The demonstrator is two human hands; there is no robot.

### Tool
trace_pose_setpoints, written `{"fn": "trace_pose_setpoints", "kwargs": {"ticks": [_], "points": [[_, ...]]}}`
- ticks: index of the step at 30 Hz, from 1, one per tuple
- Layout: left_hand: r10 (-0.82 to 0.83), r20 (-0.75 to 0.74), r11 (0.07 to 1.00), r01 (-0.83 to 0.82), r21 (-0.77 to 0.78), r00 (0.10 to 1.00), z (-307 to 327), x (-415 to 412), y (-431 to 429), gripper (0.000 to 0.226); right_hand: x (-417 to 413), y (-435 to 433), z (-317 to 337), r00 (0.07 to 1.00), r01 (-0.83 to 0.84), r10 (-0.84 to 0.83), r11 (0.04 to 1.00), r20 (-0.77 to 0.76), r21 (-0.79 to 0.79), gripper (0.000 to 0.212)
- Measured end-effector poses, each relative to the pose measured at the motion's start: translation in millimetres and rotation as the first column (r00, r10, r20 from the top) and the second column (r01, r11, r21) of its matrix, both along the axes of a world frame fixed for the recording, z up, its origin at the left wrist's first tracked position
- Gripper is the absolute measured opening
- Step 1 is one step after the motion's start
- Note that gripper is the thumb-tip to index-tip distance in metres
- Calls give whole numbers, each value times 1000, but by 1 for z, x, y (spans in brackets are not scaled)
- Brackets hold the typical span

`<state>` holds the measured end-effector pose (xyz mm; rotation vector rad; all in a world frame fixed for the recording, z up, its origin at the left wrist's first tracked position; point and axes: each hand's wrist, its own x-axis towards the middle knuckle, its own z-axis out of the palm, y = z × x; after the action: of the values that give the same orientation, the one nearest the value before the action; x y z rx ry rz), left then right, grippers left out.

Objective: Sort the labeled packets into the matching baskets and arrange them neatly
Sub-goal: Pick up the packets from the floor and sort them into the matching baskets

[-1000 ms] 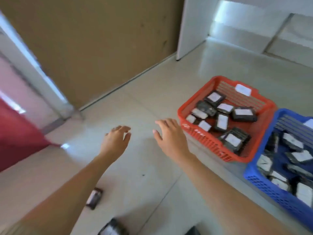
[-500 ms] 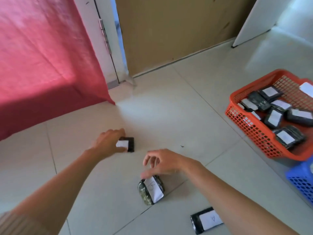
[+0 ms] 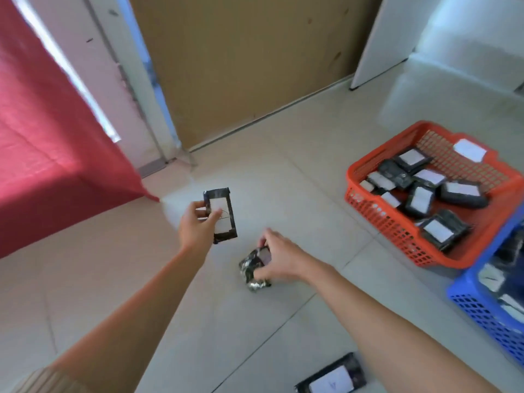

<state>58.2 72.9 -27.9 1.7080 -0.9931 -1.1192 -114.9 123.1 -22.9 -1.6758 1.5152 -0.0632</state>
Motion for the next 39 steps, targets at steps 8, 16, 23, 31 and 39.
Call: {"fn": "trace_pose_setpoints", "kwargs": {"ticks": [8,16,23,31,39], "points": [[-255,59,957,260,-130,965,102,-147,-75,21,-158,-26,89,541,759,-619,651,569,-13,30],[-605,163,769,625,-134,780,121,-278,-111,24,-279,-21,73,317,937,-855,216,410,-275,32],[-739,104,655,746,-121,666,64,-345,-123,19,-351,-29,44,458,673,-806,590,-375,-446,36],[-811,90,574,816,-64,577,30,-381,-123,19,-369,-30,30,628,611,-611,770,-482,-181,49],[-850,90,518,854,-35,519,30,-430,-114,31,-375,1,35,474,638,-854,502,-217,-584,48]]}}
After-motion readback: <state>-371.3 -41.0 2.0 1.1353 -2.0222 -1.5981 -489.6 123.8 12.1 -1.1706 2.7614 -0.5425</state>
